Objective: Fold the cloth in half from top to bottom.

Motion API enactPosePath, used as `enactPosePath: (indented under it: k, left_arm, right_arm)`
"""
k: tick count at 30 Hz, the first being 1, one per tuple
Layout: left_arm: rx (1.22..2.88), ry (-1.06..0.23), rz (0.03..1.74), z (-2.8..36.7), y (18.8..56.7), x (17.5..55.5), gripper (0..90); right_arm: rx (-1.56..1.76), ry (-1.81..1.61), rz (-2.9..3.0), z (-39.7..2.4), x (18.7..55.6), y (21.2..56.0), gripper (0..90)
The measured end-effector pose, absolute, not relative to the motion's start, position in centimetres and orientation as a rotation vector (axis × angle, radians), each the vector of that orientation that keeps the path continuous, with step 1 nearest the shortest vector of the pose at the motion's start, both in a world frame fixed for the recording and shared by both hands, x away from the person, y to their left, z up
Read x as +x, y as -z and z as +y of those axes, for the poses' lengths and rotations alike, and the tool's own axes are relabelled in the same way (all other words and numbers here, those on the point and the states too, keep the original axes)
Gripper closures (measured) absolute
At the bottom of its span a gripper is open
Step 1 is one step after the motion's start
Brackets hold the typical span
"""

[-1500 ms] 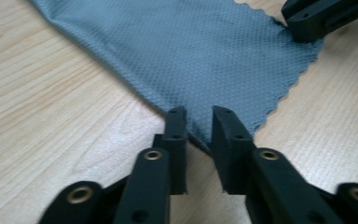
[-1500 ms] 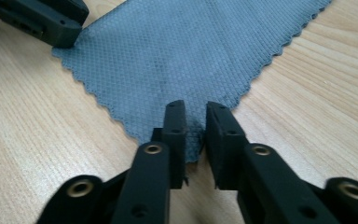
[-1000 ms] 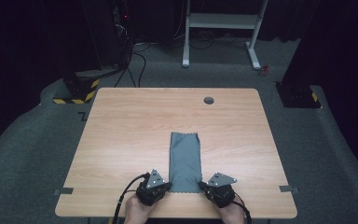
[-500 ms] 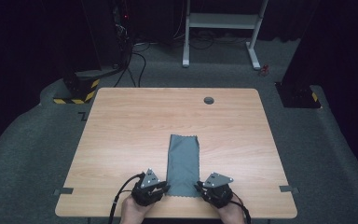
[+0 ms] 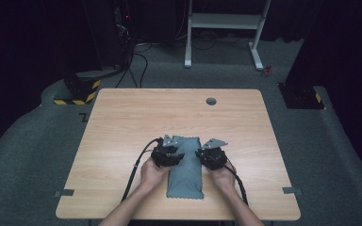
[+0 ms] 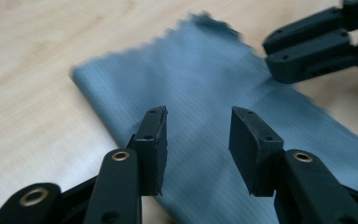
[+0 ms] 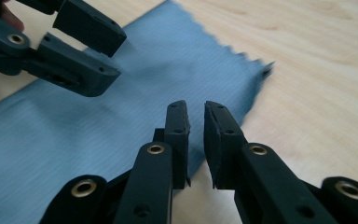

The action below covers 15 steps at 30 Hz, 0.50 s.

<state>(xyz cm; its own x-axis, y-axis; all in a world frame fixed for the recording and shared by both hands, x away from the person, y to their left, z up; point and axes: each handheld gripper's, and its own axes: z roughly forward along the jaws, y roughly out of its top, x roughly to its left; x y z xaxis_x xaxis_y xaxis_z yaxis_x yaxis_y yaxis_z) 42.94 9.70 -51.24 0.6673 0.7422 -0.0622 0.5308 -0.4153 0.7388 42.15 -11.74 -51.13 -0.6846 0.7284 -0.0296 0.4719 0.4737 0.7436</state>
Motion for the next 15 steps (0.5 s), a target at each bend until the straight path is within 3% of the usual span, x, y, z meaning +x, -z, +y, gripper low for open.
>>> enactPosePath:
  k: [10,15]
  left_arm:
    - [2.133,-0.465,1.096,10.4,51.6,46.1,59.0]
    - [2.127,-0.482,1.177,11.0,51.5,47.1,51.5]
  right_arm:
    - [1.064,-0.925,2.365,-11.4,46.3,51.6,79.2]
    - [1.136,-0.931,2.326,-12.2,47.0,51.6,71.8]
